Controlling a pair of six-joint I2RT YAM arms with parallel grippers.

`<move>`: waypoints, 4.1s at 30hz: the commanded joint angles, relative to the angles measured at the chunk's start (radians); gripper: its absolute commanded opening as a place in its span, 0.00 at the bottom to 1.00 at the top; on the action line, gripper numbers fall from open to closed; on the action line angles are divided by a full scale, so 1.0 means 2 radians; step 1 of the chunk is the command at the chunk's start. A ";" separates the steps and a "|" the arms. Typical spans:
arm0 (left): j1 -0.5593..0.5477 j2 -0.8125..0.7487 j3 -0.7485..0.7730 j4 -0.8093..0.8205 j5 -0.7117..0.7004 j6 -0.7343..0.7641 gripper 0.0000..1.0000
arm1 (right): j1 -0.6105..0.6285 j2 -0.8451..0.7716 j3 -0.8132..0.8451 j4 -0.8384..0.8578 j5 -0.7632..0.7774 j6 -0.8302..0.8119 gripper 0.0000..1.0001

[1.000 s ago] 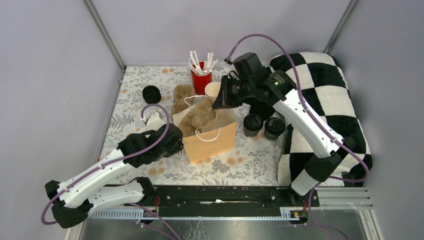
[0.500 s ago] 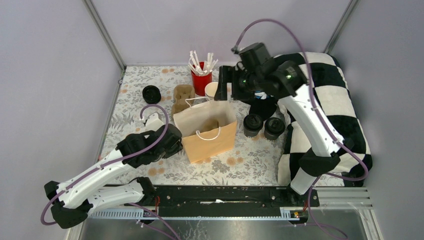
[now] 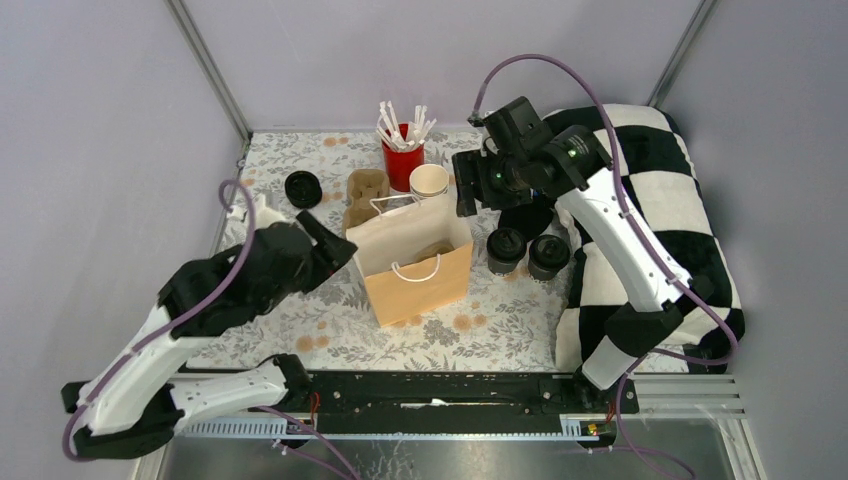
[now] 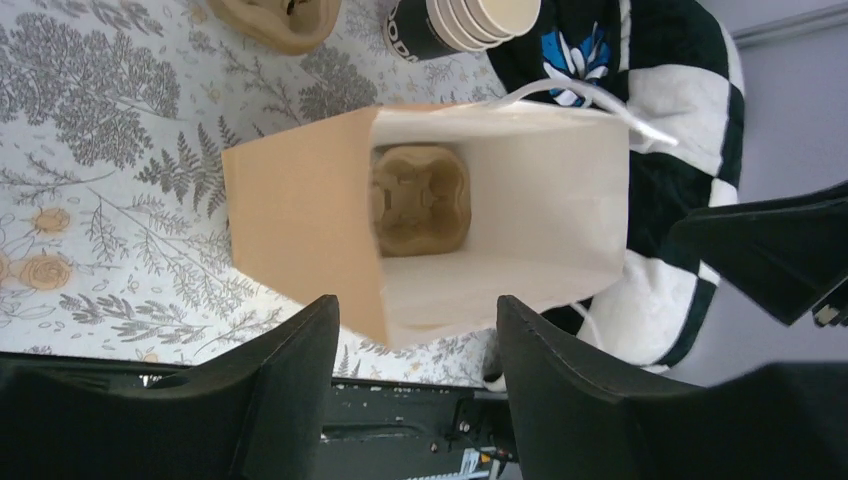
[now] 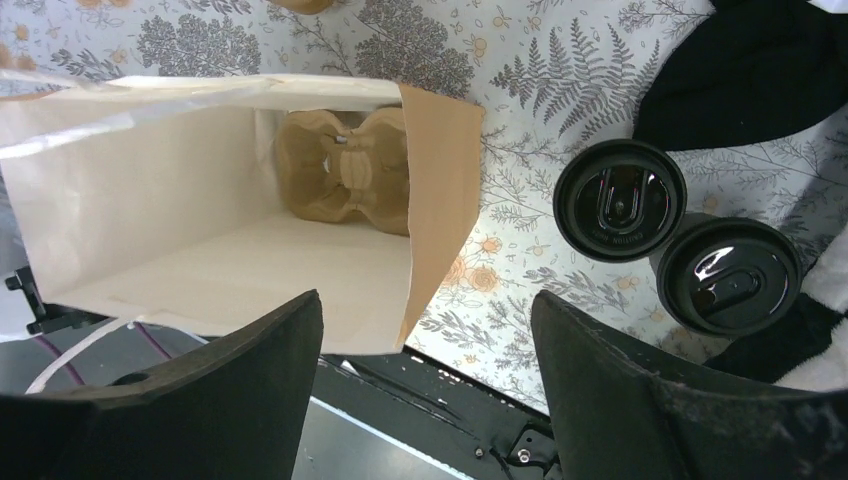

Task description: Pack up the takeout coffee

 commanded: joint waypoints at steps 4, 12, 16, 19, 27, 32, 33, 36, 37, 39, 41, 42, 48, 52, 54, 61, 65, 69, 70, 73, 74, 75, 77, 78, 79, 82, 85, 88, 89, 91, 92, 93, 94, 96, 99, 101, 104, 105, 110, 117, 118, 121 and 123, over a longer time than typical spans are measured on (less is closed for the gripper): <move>0.003 0.188 0.139 -0.108 -0.051 -0.022 0.62 | 0.037 0.039 0.007 0.021 0.070 -0.002 0.73; 0.006 0.186 0.094 -0.090 -0.041 -0.008 0.56 | 0.062 0.070 -0.012 0.035 0.110 -0.002 0.55; 0.006 0.173 0.098 -0.099 -0.059 0.000 0.61 | 0.071 0.073 -0.019 0.043 0.107 0.005 0.41; 0.008 0.154 0.101 -0.080 -0.062 0.012 0.67 | 0.071 0.069 -0.037 0.053 0.112 0.006 0.33; 0.009 0.129 0.092 -0.102 -0.089 0.004 0.70 | 0.071 0.064 -0.037 0.062 0.117 0.012 0.03; 0.025 0.160 0.060 -0.071 -0.062 0.051 0.59 | 0.071 0.062 -0.028 0.066 0.094 0.019 0.00; 0.029 0.163 0.054 -0.052 -0.050 0.064 0.56 | 0.071 0.061 -0.029 0.067 0.092 0.019 0.00; 0.039 0.175 0.046 -0.025 -0.031 0.086 0.39 | 0.071 0.063 -0.030 0.066 0.091 0.019 0.00; 0.045 0.181 0.052 -0.034 -0.031 0.092 0.31 | 0.071 0.064 -0.025 0.063 0.091 0.020 0.00; 0.049 0.193 0.083 -0.055 -0.037 0.109 0.14 | 0.071 0.069 -0.004 0.049 0.087 0.021 0.00; 0.050 0.203 0.125 -0.076 -0.045 0.134 0.00 | 0.071 0.075 0.028 0.029 0.080 0.024 0.00; 0.051 0.208 0.152 -0.089 -0.048 0.143 0.00 | 0.072 0.078 0.046 0.019 0.075 0.027 0.00; 0.051 0.222 0.247 -0.116 -0.031 0.169 0.00 | 0.072 0.074 0.106 -0.012 0.052 0.055 0.00; 0.051 0.199 0.180 -0.102 -0.011 0.141 0.00 | 0.071 0.058 0.042 0.015 0.039 0.072 0.00; 0.052 0.175 0.104 -0.081 -0.011 0.132 0.01 | 0.071 0.045 -0.021 0.047 0.043 0.073 0.00; 0.065 0.124 0.061 -0.047 0.012 0.154 0.53 | 0.071 0.050 0.030 0.012 0.025 0.054 0.70; 0.065 0.114 0.132 -0.018 0.015 0.206 0.72 | 0.071 0.026 0.107 -0.009 0.027 0.037 0.88; 0.066 0.114 0.160 -0.011 0.013 0.224 0.78 | 0.060 -0.010 0.109 -0.032 0.115 0.019 0.97; 0.066 0.114 0.161 -0.012 0.012 0.226 0.78 | 0.046 -0.024 0.087 -0.028 0.132 0.014 0.98; 0.066 0.113 0.157 -0.017 0.005 0.223 0.78 | -0.037 -0.070 -0.014 0.010 0.104 -0.002 0.96; 0.066 0.113 0.156 -0.021 0.001 0.219 0.78 | -0.060 -0.084 -0.057 0.033 0.082 -0.014 0.95; 0.065 0.112 0.155 -0.025 -0.004 0.216 0.77 | -0.077 -0.093 -0.107 0.050 0.073 -0.027 0.96; 0.066 0.110 0.152 -0.029 -0.008 0.210 0.76 | -0.086 -0.079 -0.151 0.068 0.067 -0.054 0.99; 0.066 0.107 0.150 -0.030 -0.007 0.206 0.75 | -0.086 -0.068 -0.167 0.076 0.065 -0.063 1.00; 0.065 0.104 0.148 -0.029 -0.006 0.201 0.75 | -0.086 -0.056 -0.178 0.080 0.064 -0.068 1.00; 0.066 0.092 0.135 -0.024 0.000 0.191 0.75 | -0.086 -0.029 -0.204 0.098 0.060 -0.075 1.00; 0.065 0.087 0.130 -0.025 0.000 0.184 0.76 | -0.085 -0.014 -0.229 0.121 0.048 -0.082 1.00; 0.065 0.086 0.129 -0.029 0.002 0.181 0.75 | -0.086 0.001 -0.245 0.132 0.050 -0.092 1.00; 0.065 0.086 0.129 -0.029 0.003 0.180 0.75 | -0.086 0.004 -0.251 0.136 0.052 -0.094 1.00; 0.066 0.086 0.126 -0.032 0.006 0.178 0.75 | -0.085 0.008 -0.262 0.145 0.055 -0.096 1.00; 0.065 0.085 0.123 -0.033 0.007 0.174 0.75 | -0.086 0.011 -0.268 0.151 0.053 -0.096 1.00; 0.065 0.084 0.120 -0.033 0.008 0.173 0.75 | -0.085 0.013 -0.272 0.153 0.050 -0.095 1.00; 0.065 0.083 0.117 -0.033 0.008 0.171 0.75 | -0.086 0.016 -0.274 0.155 0.051 -0.093 0.99; 0.066 0.080 0.114 -0.029 0.008 0.168 0.75 | -0.085 0.020 -0.280 0.156 0.059 -0.091 0.97; 0.065 0.080 0.111 -0.026 0.009 0.165 0.75 | -0.086 0.020 -0.294 0.164 0.069 -0.094 0.98; 0.065 0.082 0.109 -0.024 0.010 0.163 0.75 | -0.085 0.021 -0.300 0.170 0.070 -0.096 0.98; 0.065 0.082 0.105 -0.022 0.012 0.158 0.75 | -0.086 0.023 -0.307 0.179 0.065 -0.096 0.96; 0.065 0.082 0.105 -0.022 0.013 0.158 0.75 | -0.086 0.025 -0.308 0.181 0.064 -0.096 0.95; 0.065 0.083 0.107 -0.020 0.010 0.156 0.75 | -0.085 0.029 -0.317 0.192 0.062 -0.096 0.92; 0.065 0.088 0.109 -0.020 0.011 0.155 0.75 | -0.086 0.032 -0.321 0.201 0.075 -0.097 0.81; 0.066 0.090 0.109 -0.020 0.012 0.155 0.76 | -0.085 0.031 -0.323 0.203 0.075 -0.098 0.80; 0.066 0.093 0.110 -0.019 0.013 0.154 0.75 | -0.086 0.031 -0.325 0.206 0.078 -0.100 0.78; 0.065 0.093 0.110 -0.018 0.013 0.153 0.75 | -0.086 0.032 -0.325 0.207 0.078 -0.101 0.75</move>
